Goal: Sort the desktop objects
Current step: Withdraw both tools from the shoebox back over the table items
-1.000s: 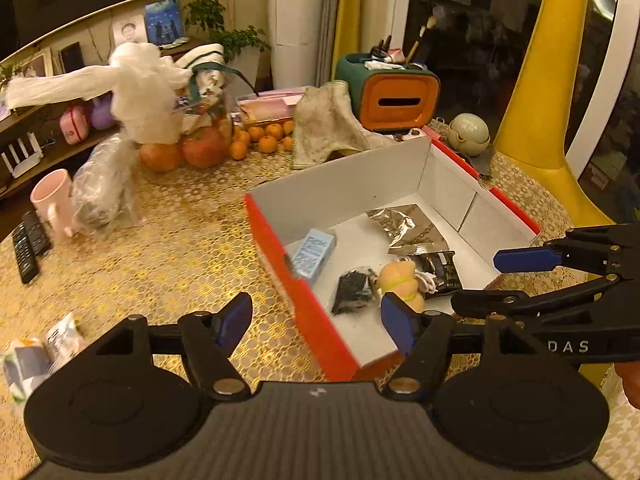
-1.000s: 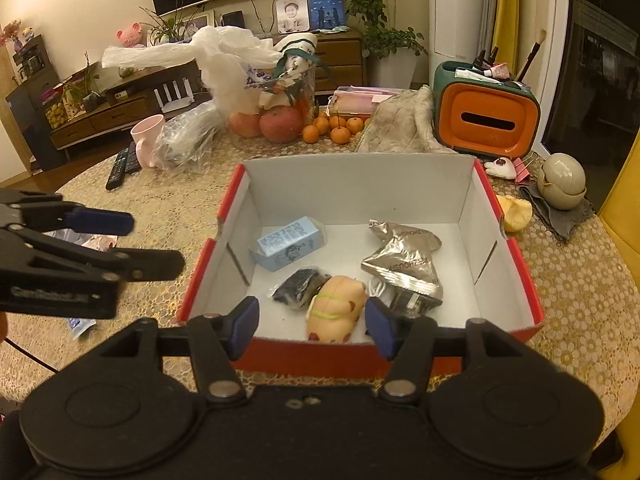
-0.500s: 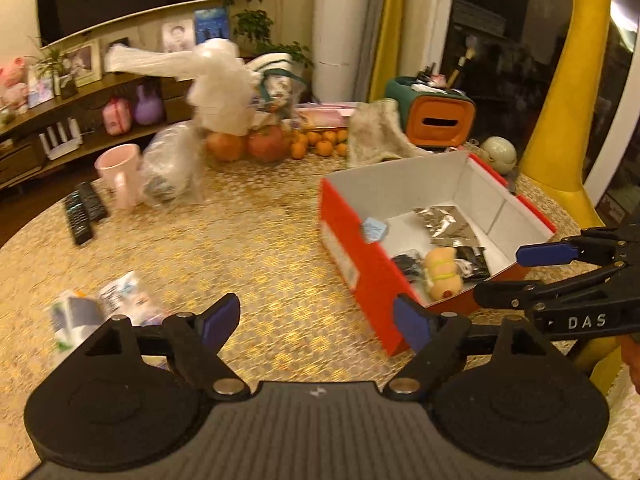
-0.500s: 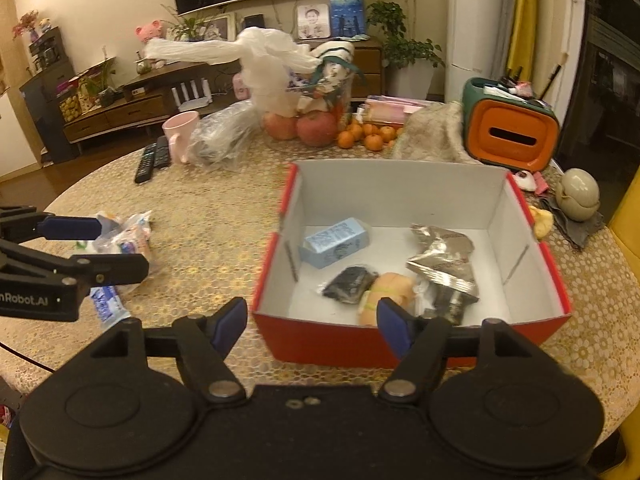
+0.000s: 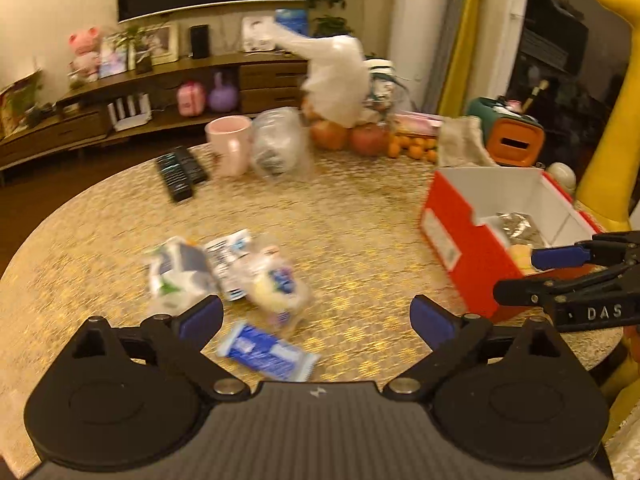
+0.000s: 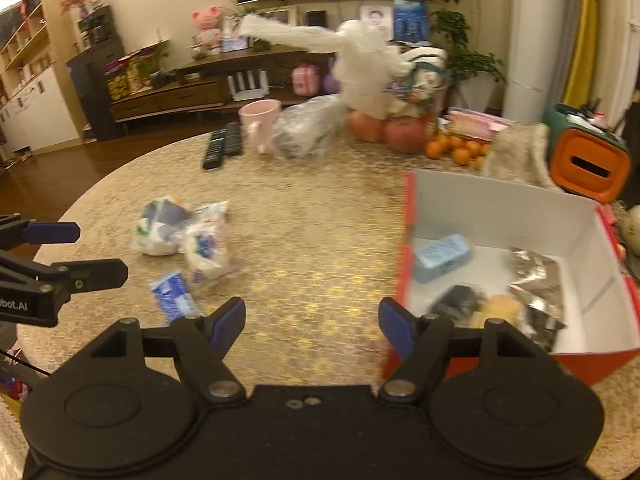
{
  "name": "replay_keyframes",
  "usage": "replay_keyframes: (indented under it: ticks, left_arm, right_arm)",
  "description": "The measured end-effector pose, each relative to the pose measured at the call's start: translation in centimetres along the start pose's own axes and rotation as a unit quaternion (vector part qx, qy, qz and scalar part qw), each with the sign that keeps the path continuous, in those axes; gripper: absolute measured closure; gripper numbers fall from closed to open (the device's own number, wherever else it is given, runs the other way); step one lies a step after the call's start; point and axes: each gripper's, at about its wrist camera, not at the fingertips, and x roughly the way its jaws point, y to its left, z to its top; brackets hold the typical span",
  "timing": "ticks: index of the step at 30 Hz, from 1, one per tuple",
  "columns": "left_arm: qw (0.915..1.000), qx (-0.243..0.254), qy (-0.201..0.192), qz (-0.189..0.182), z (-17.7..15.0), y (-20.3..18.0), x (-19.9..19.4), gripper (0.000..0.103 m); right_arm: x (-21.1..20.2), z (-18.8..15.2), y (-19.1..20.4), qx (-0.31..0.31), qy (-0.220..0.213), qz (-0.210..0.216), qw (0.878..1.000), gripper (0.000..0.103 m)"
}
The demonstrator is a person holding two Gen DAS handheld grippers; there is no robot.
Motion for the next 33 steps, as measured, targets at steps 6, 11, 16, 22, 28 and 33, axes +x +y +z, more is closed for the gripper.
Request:
replay_keyframes:
  ticks: [6,11,16,22,28,33]
  left_arm:
    - [0.9996,-0.021,0.001,0.017,-0.4,4.2,0.3,0.003]
    - [0.9989,-0.035,0.003,0.032,-0.4,7.6,1.1,0.003]
    - [0.9978,-0.049,0.010,0.044,-0.5,10.6,2.8,0.003]
    - [0.9969,-0.058,0.023,0.048,-0.6,13.1,5.3,0.003]
    - [0.9962,-0.067,0.031,0.045,-0.4,14.9,8.2,0.003]
    - [0.9953,-0.074,0.042,0.046,-0.1,15.9,10.7,0.003]
  right_arm:
    - [2.1,0.6,3.6,-0.026,0.015,0.012,0.999,0.030]
    - [4.2,1.1,5.6,-0.037,0.028,0.019,0.999,0.030]
    - [6.6,1.1,7.5,-0.052,0.047,0.030,0.997,0.030]
    - [9.5,1.7,9.7,-0.082,0.060,0.028,0.994,0.030]
    - [12.3,2.8,11.0,-0.107,0.066,0.028,0.992,0.030]
    - [15.1,3.6,11.5,-0.110,0.075,0.036,0.990,0.030]
